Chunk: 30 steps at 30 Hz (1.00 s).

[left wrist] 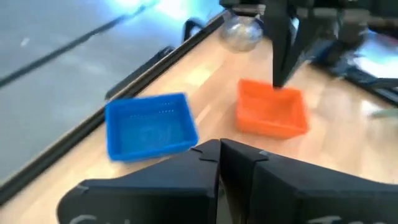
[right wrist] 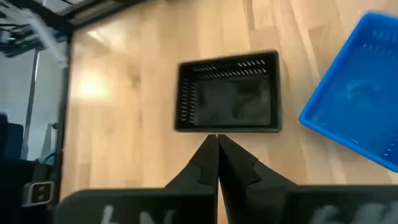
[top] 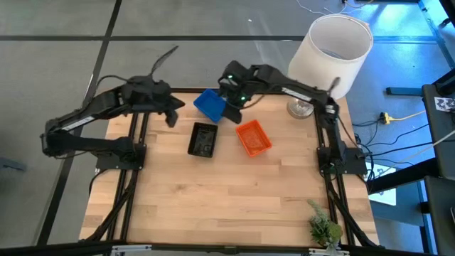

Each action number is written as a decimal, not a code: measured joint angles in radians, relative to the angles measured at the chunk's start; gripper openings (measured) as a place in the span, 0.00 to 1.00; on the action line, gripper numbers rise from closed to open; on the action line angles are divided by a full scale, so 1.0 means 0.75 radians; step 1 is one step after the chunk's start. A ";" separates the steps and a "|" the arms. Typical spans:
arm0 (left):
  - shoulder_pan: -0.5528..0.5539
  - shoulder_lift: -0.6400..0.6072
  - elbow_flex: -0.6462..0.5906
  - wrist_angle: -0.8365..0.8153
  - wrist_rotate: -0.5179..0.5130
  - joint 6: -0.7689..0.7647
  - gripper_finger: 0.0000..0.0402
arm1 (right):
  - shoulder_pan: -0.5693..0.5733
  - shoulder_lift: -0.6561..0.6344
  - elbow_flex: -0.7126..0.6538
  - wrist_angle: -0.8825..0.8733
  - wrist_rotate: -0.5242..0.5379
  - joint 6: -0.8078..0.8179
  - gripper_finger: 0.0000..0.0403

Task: Stack baskets by color
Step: Return to Home Position

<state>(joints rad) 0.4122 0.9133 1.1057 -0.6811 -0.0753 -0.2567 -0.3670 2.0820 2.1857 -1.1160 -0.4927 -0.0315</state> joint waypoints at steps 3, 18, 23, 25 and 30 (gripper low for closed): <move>-0.003 -0.082 0.001 -0.013 0.071 0.073 0.00 | 0.019 -0.128 0.000 -0.047 0.014 0.006 0.00; -0.004 -0.407 -0.095 -0.087 0.136 0.208 0.00 | 0.242 -0.859 0.002 -0.314 0.698 0.103 0.00; -0.004 -0.593 -0.328 0.159 0.200 0.182 0.00 | 0.368 -1.016 0.002 -0.453 0.883 0.286 0.00; -0.005 -0.654 -0.418 0.269 0.236 0.175 0.00 | 0.440 -1.065 0.002 -0.497 0.989 0.350 0.00; -0.004 -0.765 -0.607 0.453 0.245 0.173 0.00 | 0.618 -1.177 -0.013 -0.605 1.244 0.545 0.00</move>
<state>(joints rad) 0.4091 0.3398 0.6506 -0.3417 0.1087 -0.1267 0.0963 1.1994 2.1760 -1.5697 0.4402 0.3776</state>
